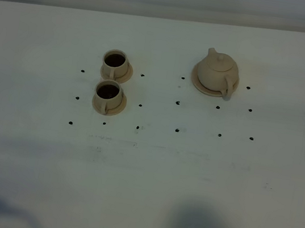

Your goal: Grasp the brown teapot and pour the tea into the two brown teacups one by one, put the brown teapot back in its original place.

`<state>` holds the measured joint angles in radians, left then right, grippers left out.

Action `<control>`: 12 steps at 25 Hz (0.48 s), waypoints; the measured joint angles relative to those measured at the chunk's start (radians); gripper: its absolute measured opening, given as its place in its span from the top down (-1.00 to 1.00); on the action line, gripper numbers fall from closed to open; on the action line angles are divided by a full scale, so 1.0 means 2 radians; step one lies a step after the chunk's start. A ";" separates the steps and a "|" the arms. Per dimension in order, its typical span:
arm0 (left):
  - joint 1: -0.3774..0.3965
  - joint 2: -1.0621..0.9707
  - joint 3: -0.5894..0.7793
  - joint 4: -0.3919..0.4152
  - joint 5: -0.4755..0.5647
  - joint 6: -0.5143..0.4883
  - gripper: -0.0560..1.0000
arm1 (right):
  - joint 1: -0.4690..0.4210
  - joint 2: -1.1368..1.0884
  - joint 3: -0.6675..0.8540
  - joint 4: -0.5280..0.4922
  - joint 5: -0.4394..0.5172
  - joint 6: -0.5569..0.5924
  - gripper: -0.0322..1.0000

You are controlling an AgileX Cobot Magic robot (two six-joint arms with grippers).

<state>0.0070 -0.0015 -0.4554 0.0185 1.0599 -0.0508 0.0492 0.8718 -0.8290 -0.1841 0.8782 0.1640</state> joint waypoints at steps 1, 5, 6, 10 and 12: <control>0.000 0.000 0.000 0.000 0.000 0.000 -0.24 | 0.000 -0.014 0.000 0.000 0.011 0.000 0.09; 0.000 0.000 0.000 0.000 0.000 0.000 -0.23 | 0.000 -0.076 0.000 -0.001 0.064 0.000 0.07; 0.000 0.000 0.000 0.000 0.000 0.000 -0.23 | 0.000 -0.092 0.000 -0.001 0.079 -0.001 0.07; 0.000 0.000 0.000 0.000 0.000 0.000 -0.23 | 0.000 -0.141 0.000 0.010 0.134 -0.007 0.07; 0.000 0.000 0.000 0.000 0.000 0.000 -0.23 | 0.000 -0.160 0.000 0.026 0.153 -0.014 0.06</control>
<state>0.0070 -0.0015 -0.4554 0.0185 1.0599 -0.0508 0.0492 0.5526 -0.8290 -0.1312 1.1848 0.1368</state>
